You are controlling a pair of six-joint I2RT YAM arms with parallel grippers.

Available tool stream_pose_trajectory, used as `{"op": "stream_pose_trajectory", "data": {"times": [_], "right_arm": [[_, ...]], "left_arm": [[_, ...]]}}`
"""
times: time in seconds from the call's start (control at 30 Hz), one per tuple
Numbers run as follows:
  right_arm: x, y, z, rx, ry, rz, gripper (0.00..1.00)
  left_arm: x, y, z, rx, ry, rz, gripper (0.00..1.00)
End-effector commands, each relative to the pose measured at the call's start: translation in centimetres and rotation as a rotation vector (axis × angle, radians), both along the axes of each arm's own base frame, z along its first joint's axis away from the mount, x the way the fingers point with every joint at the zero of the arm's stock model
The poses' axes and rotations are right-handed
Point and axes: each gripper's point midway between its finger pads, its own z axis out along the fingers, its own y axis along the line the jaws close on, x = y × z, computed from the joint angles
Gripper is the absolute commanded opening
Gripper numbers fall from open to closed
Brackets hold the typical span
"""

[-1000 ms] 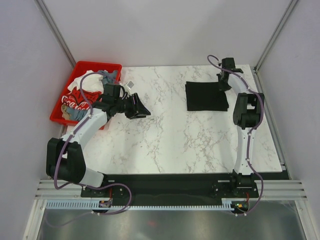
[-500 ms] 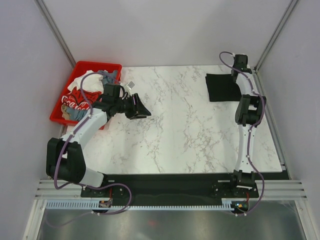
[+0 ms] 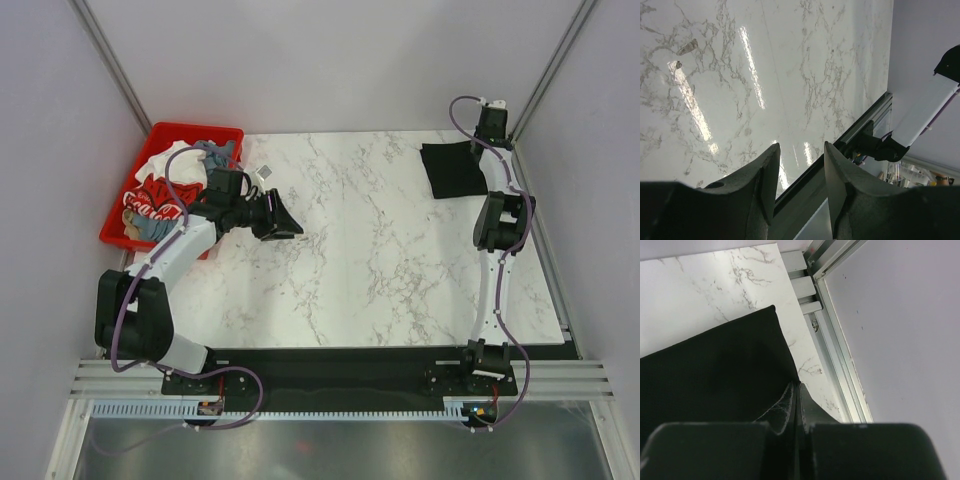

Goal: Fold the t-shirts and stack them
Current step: Neatly place the folded tshirt to the corner

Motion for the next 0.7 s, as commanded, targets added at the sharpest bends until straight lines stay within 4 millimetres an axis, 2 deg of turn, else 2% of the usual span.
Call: {"op": "stream_pose_trajectory", "data": {"times": [0.0, 0.03, 0.07, 0.1, 0.13, 0.17, 0.2, 0.23, 0.27, 0.3, 0.33, 0.37, 0.4, 0.43, 0.47, 0.5, 0.53, 0.57, 0.6, 0.63, 0.67], "right_arm": [[1.3, -0.4, 2.1, 0.023, -0.115, -0.026, 0.06], [1.2, -0.5, 2.4, 0.02, -0.12, -0.037, 0.1], [0.8, -0.9, 2.6, 0.009, -0.125, -0.071, 0.21], [0.7, -1.1, 4.0, 0.003, -0.141, -0.083, 0.26], [0.3, -1.1, 4.1, 0.004, -0.138, -0.094, 0.31], [0.1, -0.9, 4.8, 0.02, -0.151, -0.098, 0.43], [0.0, -0.5, 7.6, 0.034, -0.194, -0.085, 0.48], [-0.5, -0.1, 7.5, 0.055, -0.183, -0.078, 0.57], [-0.5, 0.8, 8.2, 0.088, -0.195, -0.054, 0.6], [-1.1, 1.7, 9.7, 0.093, -0.205, -0.046, 0.61], [-1.4, 2.3, 10.3, 0.097, -0.206, -0.04, 0.61], [-1.8, 3.5, 12.2, 0.104, -0.229, -0.033, 0.6], [-2.3, 4.2, 11.5, 0.12, -0.206, -0.026, 0.58], [-2.7, 5.0, 11.4, 0.139, -0.19, -0.014, 0.49], [-3.1, 6.0, 12.5, 0.155, -0.199, 0.004, 0.43], [-3.5, 7.9, 11.3, 0.184, -0.163, 0.038, 0.37], [-3.9, 8.9, 10.9, 0.193, -0.143, 0.055, 0.27], [-4.3, 11.0, 11.5, 0.2, -0.135, 0.091, 0.23], [-5.2, 12.2, 9.7, 0.206, -0.079, 0.115, 0.2], [-5.6, 13.3, 9.1, 0.205, -0.054, 0.142, 0.14], [-6.3, 13.6, 9.1, 0.205, -0.037, 0.151, 0.12]], "left_arm": [[-0.1, 0.0, 0.2, -0.003, -0.032, -0.027, 0.48], [-0.2, 0.0, 0.3, -0.003, -0.035, -0.027, 0.48], [-0.1, 0.0, 0.4, -0.002, -0.038, -0.025, 0.48], [-0.3, 0.1, 0.6, -0.002, -0.043, -0.024, 0.48], [-0.3, 0.0, 0.8, -0.007, -0.049, -0.027, 0.48], [-0.4, 0.1, 1.0, -0.007, -0.056, -0.029, 0.48], [-0.4, 0.1, 1.6, -0.01, -0.075, -0.028, 0.48], [-0.5, 0.1, 2.1, -0.018, -0.086, -0.034, 0.48], [-0.7, -0.1, 2.6, -0.029, -0.097, -0.044, 0.48], [-0.9, -0.3, 4.0, -0.053, -0.123, -0.053, 0.48], [-1.3, -0.6, 5.0, -0.08, -0.135, -0.075, 0.48], [-1.4, -0.7, 5.9, -0.092, -0.152, -0.079, 0.49], [-1.7, -0.6, 6.8, -0.099, -0.181, -0.08, 0.49], [-1.6, -0.4, 7.0, -0.091, -0.196, -0.071, 0.49], [-1.8, -0.4, 7.2, -0.09, -0.202, -0.071, 0.49], [-1.9, -0.4, 7.3, -0.091, -0.208, -0.076, 0.49], [-2.1, -0.3, 7.5, -0.094, -0.221, -0.08, 0.49], [-2.3, -0.2, 7.2, -0.088, -0.218, -0.081, 0.49], [-2.3, -0.1, 7.0, -0.084, -0.219, -0.08, 0.49], [-2.4, -0.1, 7.0, -0.078, -0.224, -0.077, 0.49], [-2.5, 0.0, 6.6, -0.075, -0.219, -0.078, 0.49]]}}
